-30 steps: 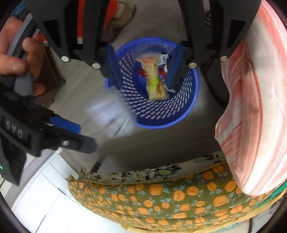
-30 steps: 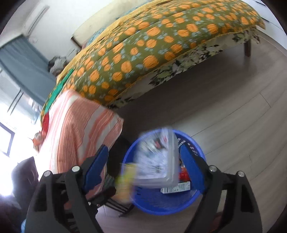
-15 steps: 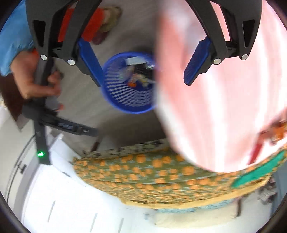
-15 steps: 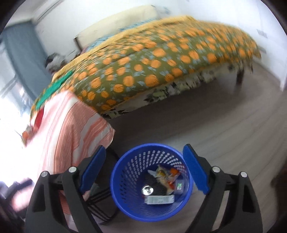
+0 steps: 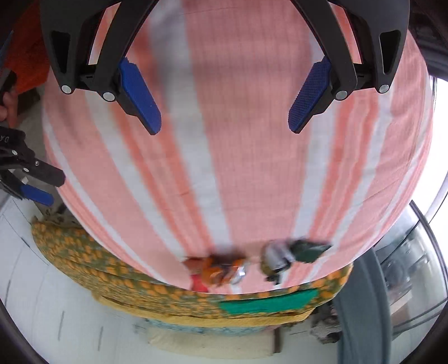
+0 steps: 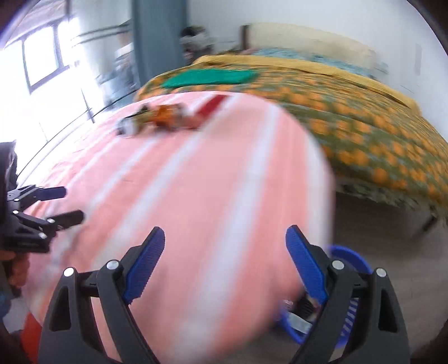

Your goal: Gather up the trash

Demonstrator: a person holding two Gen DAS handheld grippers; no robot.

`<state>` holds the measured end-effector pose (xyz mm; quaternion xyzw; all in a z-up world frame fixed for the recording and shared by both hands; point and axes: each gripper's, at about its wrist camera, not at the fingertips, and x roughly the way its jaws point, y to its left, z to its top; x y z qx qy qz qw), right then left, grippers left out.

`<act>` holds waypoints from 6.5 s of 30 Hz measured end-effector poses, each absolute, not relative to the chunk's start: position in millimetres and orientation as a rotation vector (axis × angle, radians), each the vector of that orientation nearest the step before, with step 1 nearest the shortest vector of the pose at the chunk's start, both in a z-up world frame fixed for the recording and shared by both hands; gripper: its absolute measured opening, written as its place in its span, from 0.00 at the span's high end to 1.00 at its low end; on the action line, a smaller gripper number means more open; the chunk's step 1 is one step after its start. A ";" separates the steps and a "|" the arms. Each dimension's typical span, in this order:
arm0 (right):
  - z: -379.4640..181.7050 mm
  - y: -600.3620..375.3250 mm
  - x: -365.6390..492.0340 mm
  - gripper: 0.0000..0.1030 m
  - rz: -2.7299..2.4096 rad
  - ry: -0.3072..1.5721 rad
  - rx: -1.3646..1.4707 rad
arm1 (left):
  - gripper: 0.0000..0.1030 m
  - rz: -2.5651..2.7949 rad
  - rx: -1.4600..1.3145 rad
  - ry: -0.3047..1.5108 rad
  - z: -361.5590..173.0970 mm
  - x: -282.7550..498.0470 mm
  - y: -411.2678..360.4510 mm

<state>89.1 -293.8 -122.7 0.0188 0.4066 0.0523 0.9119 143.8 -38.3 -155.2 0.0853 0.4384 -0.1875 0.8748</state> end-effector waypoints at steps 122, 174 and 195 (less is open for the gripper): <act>-160.6 -218.4 174.8 0.07 0.163 0.973 -0.036 | 0.04 -0.268 0.152 0.947 -170.5 244.7 -1.7; -159.9 -218.9 174.7 0.06 0.162 0.974 -0.035 | 0.04 -0.269 0.153 0.946 -170.6 244.9 -1.4; -160.0 -218.9 174.8 0.06 0.163 0.974 -0.035 | 0.04 -0.269 0.152 0.946 -170.5 244.9 -1.2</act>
